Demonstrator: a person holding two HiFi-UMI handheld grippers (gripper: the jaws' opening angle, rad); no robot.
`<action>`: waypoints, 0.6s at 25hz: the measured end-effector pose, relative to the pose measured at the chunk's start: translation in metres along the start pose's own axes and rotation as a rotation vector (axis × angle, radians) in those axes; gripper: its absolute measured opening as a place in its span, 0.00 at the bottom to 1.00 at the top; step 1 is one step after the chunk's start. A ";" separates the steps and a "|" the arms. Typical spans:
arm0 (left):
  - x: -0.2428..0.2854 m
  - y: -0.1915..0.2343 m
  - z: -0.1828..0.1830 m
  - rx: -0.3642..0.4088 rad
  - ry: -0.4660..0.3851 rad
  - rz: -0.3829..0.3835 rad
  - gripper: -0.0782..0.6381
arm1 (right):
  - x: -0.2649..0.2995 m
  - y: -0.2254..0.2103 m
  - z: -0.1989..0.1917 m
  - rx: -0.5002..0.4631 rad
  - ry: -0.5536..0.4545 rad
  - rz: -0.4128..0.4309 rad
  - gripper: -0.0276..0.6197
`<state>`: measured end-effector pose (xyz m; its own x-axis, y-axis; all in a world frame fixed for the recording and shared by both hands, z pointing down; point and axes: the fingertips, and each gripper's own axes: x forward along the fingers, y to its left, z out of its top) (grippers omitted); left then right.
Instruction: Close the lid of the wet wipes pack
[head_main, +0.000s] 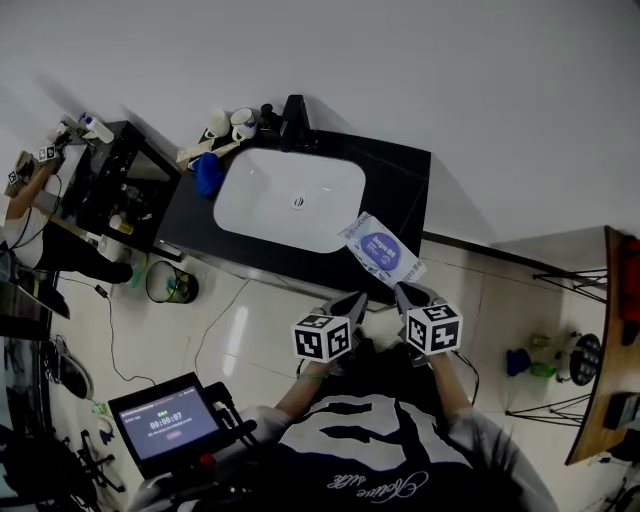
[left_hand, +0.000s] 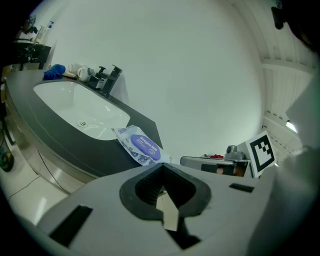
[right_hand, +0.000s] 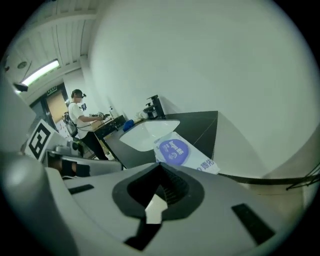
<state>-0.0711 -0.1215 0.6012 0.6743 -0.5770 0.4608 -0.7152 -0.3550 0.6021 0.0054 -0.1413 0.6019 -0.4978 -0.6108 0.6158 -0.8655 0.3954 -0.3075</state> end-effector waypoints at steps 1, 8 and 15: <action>-0.001 -0.001 -0.001 0.002 0.004 -0.006 0.11 | -0.002 0.006 -0.001 0.005 -0.007 0.008 0.04; -0.022 -0.064 -0.028 0.036 -0.063 -0.007 0.11 | -0.080 0.027 -0.030 0.006 -0.100 0.078 0.04; -0.057 -0.138 -0.081 0.006 -0.177 0.024 0.11 | -0.162 0.034 -0.086 -0.008 -0.138 0.146 0.04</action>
<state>0.0036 0.0197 0.5447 0.6143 -0.7058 0.3528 -0.7323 -0.3434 0.5881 0.0616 0.0301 0.5538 -0.6211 -0.6347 0.4597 -0.7836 0.4915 -0.3801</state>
